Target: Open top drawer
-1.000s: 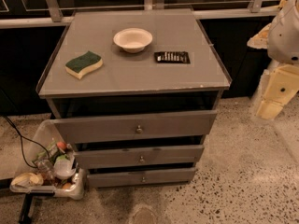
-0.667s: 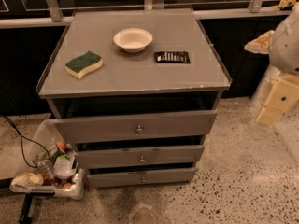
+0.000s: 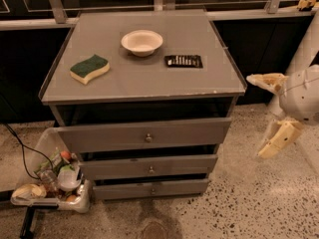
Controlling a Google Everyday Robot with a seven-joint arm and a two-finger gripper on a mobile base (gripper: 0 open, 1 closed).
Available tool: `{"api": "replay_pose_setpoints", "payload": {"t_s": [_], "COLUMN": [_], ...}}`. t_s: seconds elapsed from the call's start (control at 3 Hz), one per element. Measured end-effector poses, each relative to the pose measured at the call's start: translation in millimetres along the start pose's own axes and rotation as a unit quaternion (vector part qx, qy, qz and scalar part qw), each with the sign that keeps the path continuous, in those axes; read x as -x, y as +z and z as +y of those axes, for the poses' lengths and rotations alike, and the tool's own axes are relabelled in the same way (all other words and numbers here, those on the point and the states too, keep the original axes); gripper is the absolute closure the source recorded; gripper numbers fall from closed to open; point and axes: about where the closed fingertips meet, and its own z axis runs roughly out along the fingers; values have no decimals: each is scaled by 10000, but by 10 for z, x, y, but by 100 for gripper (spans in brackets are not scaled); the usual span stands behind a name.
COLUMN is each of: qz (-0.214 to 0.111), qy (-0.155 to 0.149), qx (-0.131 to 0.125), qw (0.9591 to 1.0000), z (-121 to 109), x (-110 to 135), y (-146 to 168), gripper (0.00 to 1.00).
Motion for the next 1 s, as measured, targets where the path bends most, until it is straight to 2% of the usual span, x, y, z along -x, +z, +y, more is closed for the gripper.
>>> {"api": "replay_pose_setpoints", "payload": {"t_s": [0.33, 0.67, 1.0], "qz": [-198, -217, -149], "qy": [-275, -301, -262], "qx": [-2, -50, -158], "qw": [9994, 9993, 9994], "z": [12, 10, -17], "x": [92, 111, 37], "y": [2, 136, 542], "gripper": [0, 0, 0]}}
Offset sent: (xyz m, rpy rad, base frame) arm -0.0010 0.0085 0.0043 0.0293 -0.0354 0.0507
